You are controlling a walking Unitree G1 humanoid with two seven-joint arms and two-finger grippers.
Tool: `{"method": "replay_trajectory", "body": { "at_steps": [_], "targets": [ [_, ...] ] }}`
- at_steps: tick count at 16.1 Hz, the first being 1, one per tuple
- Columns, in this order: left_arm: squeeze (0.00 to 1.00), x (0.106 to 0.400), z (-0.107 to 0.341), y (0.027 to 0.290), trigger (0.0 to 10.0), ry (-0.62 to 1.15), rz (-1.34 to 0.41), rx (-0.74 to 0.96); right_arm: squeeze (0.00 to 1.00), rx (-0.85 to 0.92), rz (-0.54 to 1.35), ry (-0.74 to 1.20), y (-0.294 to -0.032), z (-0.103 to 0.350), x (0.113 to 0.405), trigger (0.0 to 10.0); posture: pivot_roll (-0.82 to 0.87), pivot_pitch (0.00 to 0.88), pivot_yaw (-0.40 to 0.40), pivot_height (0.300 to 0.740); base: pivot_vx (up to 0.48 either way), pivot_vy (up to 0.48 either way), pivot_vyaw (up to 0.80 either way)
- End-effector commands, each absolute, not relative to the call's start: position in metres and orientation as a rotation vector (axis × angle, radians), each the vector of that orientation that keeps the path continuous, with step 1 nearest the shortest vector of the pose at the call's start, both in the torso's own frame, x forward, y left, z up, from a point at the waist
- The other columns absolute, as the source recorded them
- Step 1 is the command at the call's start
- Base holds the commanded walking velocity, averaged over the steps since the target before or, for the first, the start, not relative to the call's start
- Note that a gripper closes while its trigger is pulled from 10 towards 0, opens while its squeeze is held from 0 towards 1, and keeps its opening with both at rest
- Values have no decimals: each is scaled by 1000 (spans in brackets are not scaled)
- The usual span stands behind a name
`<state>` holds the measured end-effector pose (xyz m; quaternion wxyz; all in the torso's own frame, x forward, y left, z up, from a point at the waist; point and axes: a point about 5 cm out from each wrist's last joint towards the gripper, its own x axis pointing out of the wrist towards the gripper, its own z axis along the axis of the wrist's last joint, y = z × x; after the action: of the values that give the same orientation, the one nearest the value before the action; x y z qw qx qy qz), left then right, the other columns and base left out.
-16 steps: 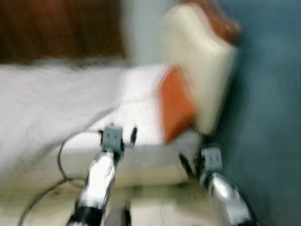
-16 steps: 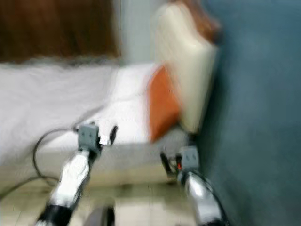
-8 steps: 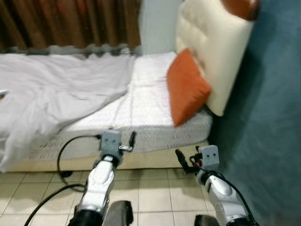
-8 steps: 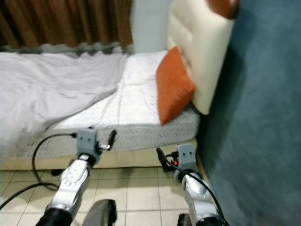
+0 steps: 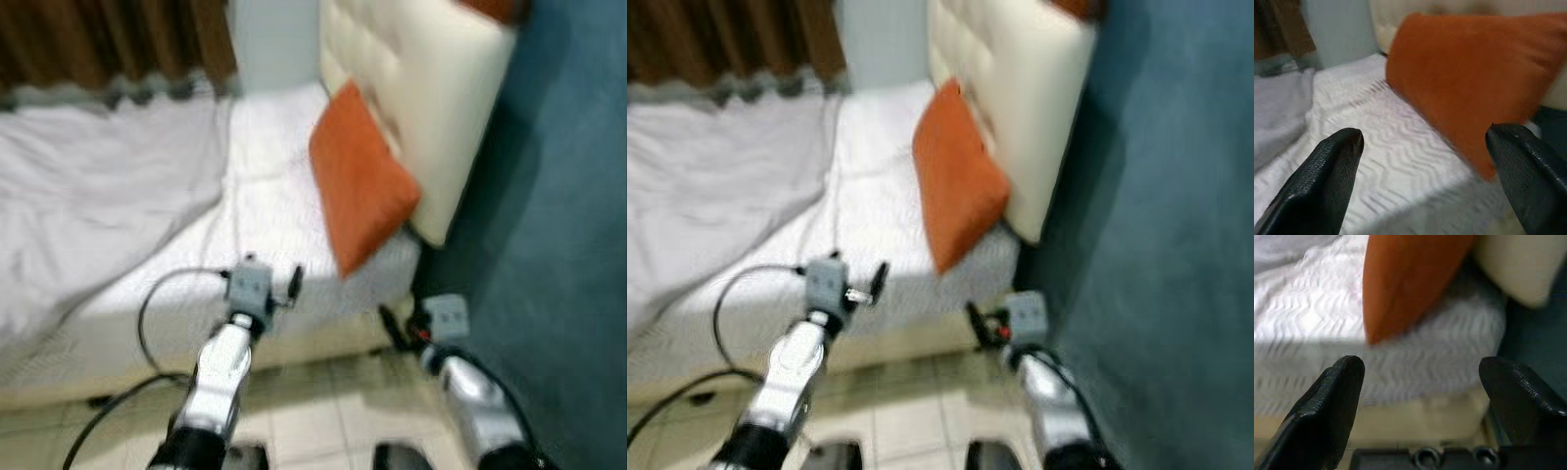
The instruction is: Clean up the room
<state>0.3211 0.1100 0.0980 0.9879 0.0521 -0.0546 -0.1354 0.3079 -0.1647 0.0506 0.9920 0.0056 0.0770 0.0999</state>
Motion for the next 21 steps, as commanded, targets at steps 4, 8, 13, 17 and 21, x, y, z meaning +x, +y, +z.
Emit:
{"method": "replay_trajectory", "body": {
  "at_steps": [4, 8, 13, 17, 21],
  "targets": [
    [0, 323, 100, 126, 10000, -113, -232, 116, 0, 17, 235, 127, -149, 55, 312, 10000, -2, 9, 35, 572, 446, 0, -312],
    [0, 323, 102, 127, 10000, -126, -223, 113, 0, 48, 215, 93, -150, 62, 315, 10000, -1, 7, 35, 572, 223, 0, 0],
    [0, 324, 104, 130, 10000, -130, -213, 140, 0, 204, 232, 16, -149, 85, 329, 10000, 14, 1, 35, 572, 0, 0, 0],
    [0, 323, 103, 132, 10000, -126, -207, 132, 0, 209, 230, 42, -147, 86, 340, 10000, 25, 2, 38, 572, 0, 0, 0],
    [0, 320, 106, 144, 10000, -143, -112, 125, 0, 386, 279, 58, -137, 99, 355, 10000, 42, 20, 34, 572, 0, 0, 0]
  ]
}}
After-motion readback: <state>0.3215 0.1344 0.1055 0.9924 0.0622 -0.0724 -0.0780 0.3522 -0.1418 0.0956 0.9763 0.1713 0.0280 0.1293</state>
